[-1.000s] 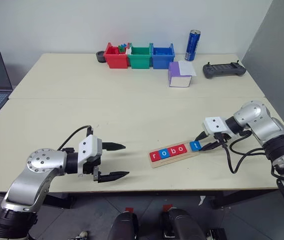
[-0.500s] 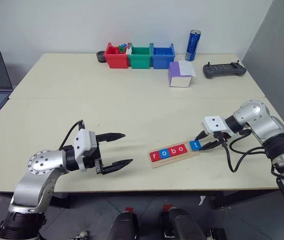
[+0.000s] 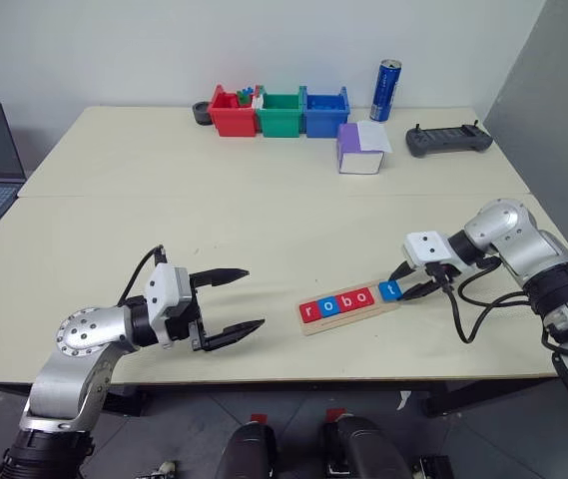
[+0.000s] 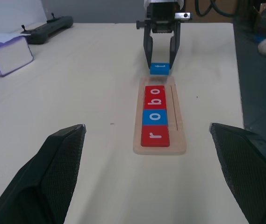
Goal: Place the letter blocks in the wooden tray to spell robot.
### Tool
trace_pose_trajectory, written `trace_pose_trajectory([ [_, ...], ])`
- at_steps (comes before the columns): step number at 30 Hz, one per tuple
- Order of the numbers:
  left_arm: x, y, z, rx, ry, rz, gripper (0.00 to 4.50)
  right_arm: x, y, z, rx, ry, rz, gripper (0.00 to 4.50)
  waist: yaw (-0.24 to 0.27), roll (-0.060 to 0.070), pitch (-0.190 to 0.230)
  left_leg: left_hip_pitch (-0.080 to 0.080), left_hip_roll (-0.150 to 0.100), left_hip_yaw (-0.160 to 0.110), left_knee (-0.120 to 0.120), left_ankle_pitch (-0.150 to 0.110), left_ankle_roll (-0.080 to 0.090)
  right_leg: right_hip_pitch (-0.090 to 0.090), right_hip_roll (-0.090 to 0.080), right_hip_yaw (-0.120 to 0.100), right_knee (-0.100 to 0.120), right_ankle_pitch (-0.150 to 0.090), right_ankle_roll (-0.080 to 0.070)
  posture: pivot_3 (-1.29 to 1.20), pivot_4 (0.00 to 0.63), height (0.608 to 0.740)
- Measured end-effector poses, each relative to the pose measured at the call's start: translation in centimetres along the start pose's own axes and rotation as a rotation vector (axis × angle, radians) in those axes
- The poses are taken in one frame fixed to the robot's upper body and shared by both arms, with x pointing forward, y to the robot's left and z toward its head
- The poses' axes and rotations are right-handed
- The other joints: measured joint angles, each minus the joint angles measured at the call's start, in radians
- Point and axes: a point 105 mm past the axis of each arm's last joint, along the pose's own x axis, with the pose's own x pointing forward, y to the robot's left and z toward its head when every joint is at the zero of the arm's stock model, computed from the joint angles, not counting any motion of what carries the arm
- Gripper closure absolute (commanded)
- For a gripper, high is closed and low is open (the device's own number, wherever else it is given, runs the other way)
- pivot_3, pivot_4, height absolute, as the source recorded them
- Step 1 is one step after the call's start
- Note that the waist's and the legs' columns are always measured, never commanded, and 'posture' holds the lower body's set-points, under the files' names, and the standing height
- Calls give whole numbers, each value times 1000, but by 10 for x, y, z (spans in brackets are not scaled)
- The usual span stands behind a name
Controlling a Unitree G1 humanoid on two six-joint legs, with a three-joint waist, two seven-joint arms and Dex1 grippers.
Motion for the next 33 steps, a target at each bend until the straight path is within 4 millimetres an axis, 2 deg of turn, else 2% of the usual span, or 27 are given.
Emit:
trace_pose_trajectory([
  [11,-2,-6,-6,6,21,-15,0,1,0,1,2,0,6,3042,1,0,0,0,0,0,0,0,0,0,0,0,0,0,0,0,150,740],
  [21,-11,-11,-25,-7,56,-12,0,17,-2,-5,40,11,39,3042,2,0,0,0,0,0,0,0,0,0,0,0,0,0,0,0,150,740],
  [33,-22,-15,-41,-20,73,-9,0,18,-9,-4,-2,27,36,3042,-1,0,0,0,1,0,0,0,0,0,0,0,0,0,0,0,150,740],
])
